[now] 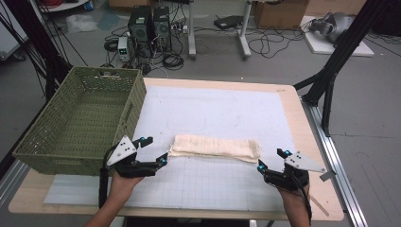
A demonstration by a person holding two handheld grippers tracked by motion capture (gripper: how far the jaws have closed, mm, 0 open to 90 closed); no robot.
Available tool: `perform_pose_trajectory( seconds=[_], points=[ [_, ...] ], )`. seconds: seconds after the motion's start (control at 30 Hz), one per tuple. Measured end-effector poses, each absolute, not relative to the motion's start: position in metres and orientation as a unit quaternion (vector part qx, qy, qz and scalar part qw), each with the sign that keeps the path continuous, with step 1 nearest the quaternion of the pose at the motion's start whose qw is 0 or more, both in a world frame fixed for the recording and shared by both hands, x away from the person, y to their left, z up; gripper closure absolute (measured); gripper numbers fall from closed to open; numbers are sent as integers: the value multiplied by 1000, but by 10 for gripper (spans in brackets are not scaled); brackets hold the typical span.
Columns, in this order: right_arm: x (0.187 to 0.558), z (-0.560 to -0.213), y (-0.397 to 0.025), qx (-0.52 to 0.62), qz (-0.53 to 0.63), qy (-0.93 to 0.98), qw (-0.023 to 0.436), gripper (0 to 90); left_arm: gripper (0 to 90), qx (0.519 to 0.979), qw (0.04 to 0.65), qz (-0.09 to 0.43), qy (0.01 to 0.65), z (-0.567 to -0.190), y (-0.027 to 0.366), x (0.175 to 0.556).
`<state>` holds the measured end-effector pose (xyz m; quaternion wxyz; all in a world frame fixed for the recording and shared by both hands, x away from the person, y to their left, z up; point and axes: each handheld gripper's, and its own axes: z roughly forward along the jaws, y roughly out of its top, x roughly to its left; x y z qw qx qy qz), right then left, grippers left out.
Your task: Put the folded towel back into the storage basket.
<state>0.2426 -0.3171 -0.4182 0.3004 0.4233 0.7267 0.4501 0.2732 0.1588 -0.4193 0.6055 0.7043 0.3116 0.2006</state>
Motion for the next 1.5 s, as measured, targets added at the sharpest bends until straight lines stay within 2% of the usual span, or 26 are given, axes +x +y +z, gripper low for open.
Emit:
perform_pose_trajectory(
  seconds=[0.73,1.03,1.5],
  points=[
    [243,-419,-319,425,451,726,298,186,162,698,617,195,306,-406,158,274],
    [239,-417,-322,425,453,722,303,186,161,708,604,186,315,-406,155,279],
    [229,-417,-327,432,455,717,305,186,162,710,611,152,316,-390,146,299]
  ],
)
